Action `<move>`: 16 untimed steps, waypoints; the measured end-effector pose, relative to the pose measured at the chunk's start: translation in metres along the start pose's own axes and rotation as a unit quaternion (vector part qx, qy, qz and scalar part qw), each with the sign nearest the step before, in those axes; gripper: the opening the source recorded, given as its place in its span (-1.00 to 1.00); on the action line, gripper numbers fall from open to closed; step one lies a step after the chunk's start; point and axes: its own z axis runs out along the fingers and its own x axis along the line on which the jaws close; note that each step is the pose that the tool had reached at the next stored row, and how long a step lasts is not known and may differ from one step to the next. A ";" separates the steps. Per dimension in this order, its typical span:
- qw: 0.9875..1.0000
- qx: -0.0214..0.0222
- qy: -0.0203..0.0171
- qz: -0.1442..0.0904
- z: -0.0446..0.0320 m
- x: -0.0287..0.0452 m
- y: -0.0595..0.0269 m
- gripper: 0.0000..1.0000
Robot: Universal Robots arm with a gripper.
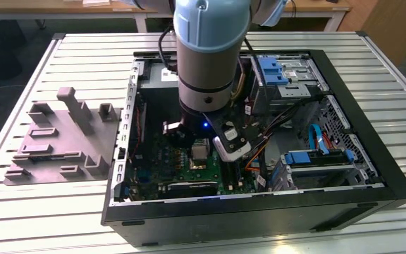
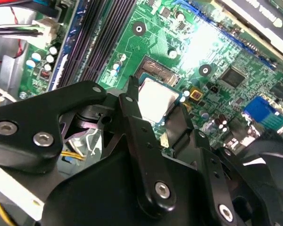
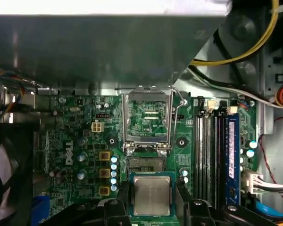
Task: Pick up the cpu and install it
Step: 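Place the cpu into insertion slot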
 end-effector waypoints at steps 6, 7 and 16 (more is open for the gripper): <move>1.000 0.000 0.000 -0.009 0.0069 0.0013 -0.0003 -0.06; 1.000 0.000 0.000 -0.009 0.0069 0.0013 -0.0003 -0.06; 1.000 0.000 0.000 -0.007 0.0200 0.0010 -0.0008 -0.06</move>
